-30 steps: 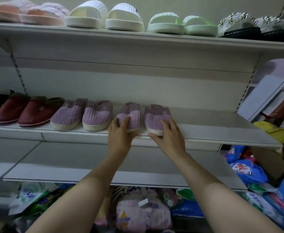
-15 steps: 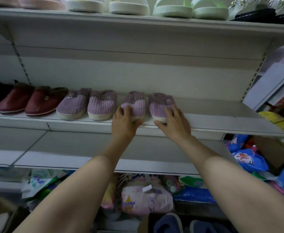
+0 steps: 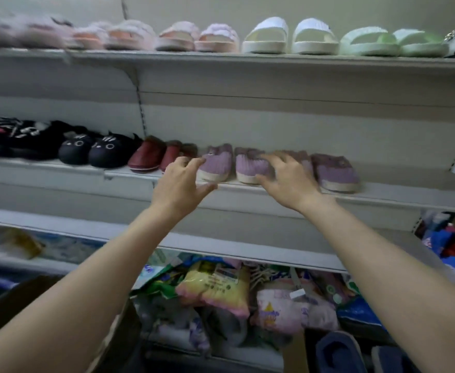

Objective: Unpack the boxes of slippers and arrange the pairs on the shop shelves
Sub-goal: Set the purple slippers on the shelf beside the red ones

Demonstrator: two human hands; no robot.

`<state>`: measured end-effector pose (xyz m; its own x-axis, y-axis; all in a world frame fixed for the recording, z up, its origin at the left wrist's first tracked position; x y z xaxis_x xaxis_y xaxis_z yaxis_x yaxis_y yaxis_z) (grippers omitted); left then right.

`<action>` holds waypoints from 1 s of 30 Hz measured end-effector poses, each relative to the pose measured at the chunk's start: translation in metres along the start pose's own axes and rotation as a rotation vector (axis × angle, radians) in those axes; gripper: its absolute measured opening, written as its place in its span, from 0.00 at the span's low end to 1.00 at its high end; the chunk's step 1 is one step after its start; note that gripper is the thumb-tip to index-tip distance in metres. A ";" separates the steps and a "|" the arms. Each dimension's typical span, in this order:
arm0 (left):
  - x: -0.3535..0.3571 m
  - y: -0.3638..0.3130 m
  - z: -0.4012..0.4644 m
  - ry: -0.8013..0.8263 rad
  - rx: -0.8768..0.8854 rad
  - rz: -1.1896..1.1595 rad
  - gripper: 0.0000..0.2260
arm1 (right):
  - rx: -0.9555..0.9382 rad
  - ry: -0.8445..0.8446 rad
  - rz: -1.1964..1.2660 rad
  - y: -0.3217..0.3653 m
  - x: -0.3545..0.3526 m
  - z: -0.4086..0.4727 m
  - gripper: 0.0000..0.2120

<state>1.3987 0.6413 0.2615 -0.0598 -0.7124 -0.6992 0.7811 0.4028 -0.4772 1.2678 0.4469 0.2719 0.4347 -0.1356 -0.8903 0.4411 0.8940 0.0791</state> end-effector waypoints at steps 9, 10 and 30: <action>-0.156 0.106 -0.096 -0.060 -0.049 0.160 0.30 | -0.152 0.018 0.083 0.213 0.012 -0.044 0.30; -0.168 0.117 -0.104 -0.064 -0.048 0.173 0.30 | -0.165 0.019 0.096 0.232 0.015 -0.047 0.30; -0.207 0.396 -0.126 0.007 -0.315 0.208 0.28 | -0.370 0.284 0.176 0.479 0.197 0.032 0.29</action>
<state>1.6424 1.0206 0.1499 0.0752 -0.5930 -0.8017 0.5474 0.6965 -0.4639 1.5899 0.8344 0.1486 0.2237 0.1063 -0.9688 0.0502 0.9915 0.1204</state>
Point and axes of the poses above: each hand's wrist, its own z-axis towards the middle knuckle, its own x-axis out of the palm, y = z × x, the point moved 5 cm from there along z, towards the middle knuckle, and after that the axes turned 11 degrees about -z, right-handed, at the moved point
